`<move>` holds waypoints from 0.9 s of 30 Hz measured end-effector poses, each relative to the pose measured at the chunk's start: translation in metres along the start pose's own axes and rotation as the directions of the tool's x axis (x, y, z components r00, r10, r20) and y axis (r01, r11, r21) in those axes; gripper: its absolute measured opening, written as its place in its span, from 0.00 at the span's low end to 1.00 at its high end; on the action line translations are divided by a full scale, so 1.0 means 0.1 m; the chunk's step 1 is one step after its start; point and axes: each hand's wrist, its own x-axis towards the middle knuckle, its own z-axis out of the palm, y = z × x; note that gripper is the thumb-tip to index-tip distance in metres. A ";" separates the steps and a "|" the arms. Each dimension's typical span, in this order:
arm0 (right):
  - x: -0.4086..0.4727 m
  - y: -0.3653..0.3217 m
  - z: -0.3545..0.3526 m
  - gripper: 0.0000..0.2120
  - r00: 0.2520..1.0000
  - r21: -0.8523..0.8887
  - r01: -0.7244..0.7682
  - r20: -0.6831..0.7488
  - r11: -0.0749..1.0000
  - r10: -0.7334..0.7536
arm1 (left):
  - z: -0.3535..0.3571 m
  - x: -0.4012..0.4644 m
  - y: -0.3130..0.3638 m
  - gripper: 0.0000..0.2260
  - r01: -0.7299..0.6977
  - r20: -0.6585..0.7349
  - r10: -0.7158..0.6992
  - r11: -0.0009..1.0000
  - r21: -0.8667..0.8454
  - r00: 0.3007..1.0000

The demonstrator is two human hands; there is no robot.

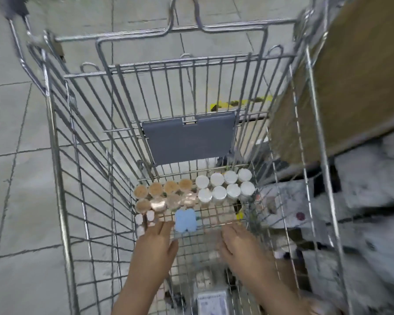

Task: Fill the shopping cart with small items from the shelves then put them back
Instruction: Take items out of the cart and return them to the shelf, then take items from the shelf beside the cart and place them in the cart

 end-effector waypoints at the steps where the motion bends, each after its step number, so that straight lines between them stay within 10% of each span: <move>1: -0.19 0.00 -0.11 0.11 1.000 0.013 -0.011 -0.002 1.000 0.011 | -0.10 -0.12 0.08 0.18 -0.026 0.020 0.026 1.000 0.012 0.999; 15: -2.88 0.11 -1.12 0.18 0.868 0.217 -0.211 -0.407 0.953 0.285 | -1.10 -1.38 2.08 0.20 -0.448 -0.008 0.457 0.876 0.178 0.890; 27: -6.57 -0.14 -0.24 0.18 0.432 0.660 -0.524 -0.339 0.539 0.835 | -0.14 -4.08 3.68 0.19 -0.909 0.387 0.869 0.389 -0.149 0.308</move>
